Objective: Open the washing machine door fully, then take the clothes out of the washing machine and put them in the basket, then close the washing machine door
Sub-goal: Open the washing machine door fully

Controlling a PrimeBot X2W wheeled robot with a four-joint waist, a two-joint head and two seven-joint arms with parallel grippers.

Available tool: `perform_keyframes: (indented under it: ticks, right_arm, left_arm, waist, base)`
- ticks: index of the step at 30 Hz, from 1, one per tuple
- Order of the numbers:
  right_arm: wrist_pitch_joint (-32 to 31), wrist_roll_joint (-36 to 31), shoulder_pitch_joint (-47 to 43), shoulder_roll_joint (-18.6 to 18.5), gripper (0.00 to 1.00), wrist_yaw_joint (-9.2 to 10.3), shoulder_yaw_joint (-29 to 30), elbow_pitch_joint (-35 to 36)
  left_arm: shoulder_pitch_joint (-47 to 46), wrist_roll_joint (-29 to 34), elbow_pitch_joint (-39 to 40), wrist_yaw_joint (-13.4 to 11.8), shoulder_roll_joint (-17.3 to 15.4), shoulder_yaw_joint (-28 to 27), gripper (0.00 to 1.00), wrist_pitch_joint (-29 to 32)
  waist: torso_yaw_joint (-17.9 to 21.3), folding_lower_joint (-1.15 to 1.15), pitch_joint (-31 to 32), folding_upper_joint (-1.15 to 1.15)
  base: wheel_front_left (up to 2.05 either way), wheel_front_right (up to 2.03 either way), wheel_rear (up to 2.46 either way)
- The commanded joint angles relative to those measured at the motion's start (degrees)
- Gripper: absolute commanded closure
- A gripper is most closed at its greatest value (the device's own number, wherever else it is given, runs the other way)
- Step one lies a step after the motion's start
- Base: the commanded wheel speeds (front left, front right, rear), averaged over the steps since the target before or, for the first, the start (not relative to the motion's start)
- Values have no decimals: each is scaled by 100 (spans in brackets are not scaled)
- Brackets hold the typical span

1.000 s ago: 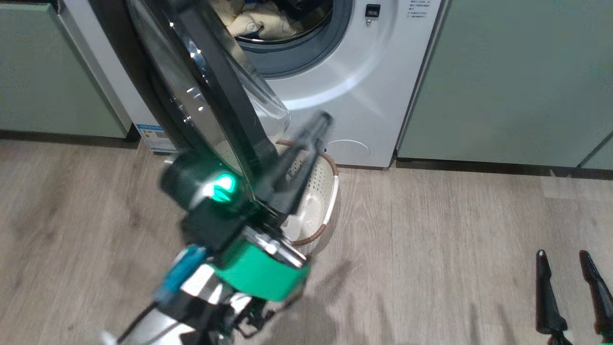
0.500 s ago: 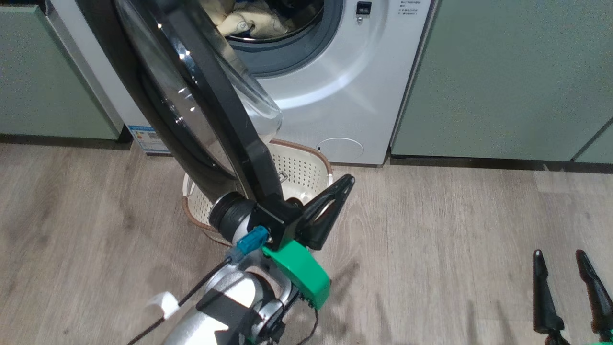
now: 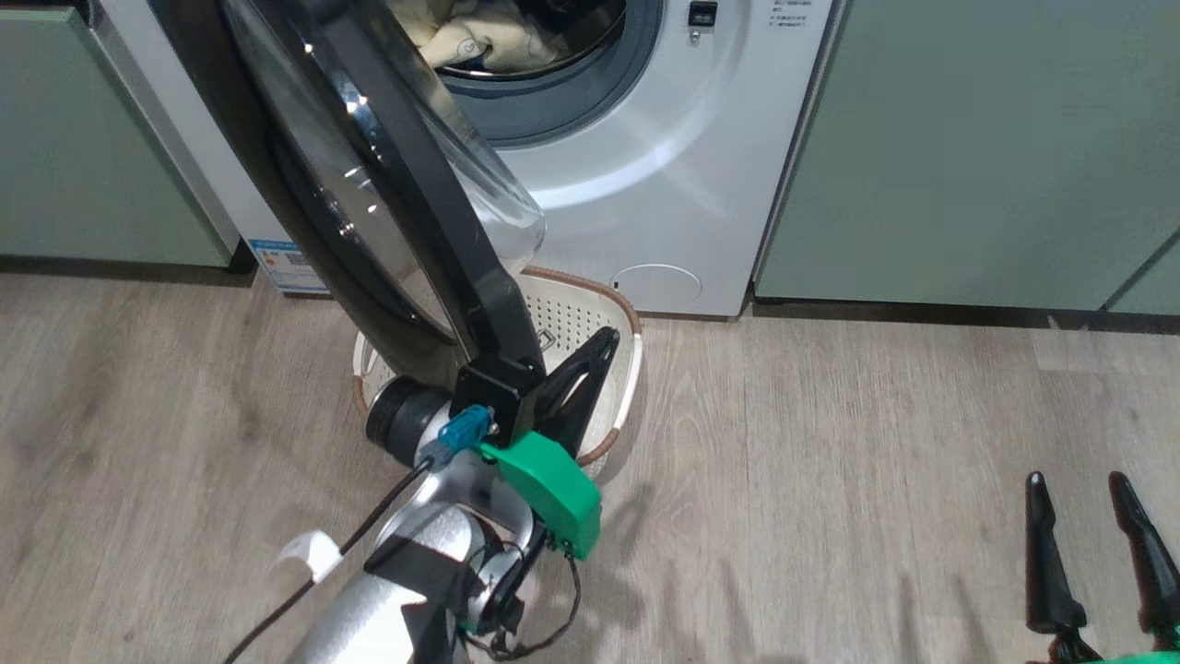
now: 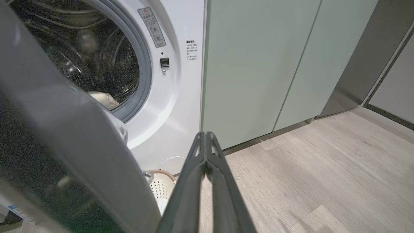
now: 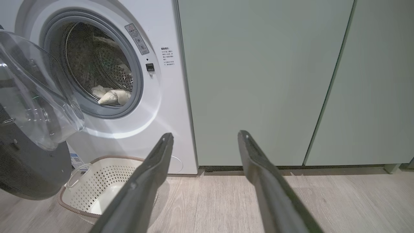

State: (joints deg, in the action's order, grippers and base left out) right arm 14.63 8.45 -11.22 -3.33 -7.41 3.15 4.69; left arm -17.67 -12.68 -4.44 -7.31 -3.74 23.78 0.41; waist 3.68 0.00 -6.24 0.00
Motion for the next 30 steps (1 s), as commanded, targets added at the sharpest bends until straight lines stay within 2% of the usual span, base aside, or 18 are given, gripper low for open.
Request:
perform_keyframes:
  ticks: [1,14,30]
  right_arm:
    - [37,-63,189,-69,0,-8,-130,180]
    - [37,-53,126,-84,0,-8,-107,205]
    - [37,-66,145,-93,0,-8,-77,254]
  left_arm:
    - [-244,-37,144,-64,-51,-260,100,-30]
    - [-83,-84,-111,-279,-114,-374,100,-74]
    - [198,-189,68,-461,-211,-479,100,-235]
  waist:
    - [-2,0,11,0]
    - [-28,0,61,0]
    - [-90,0,16,0]
  base:
    - [0,0,0]
    - [0,0,0]
    - [0,0,0]
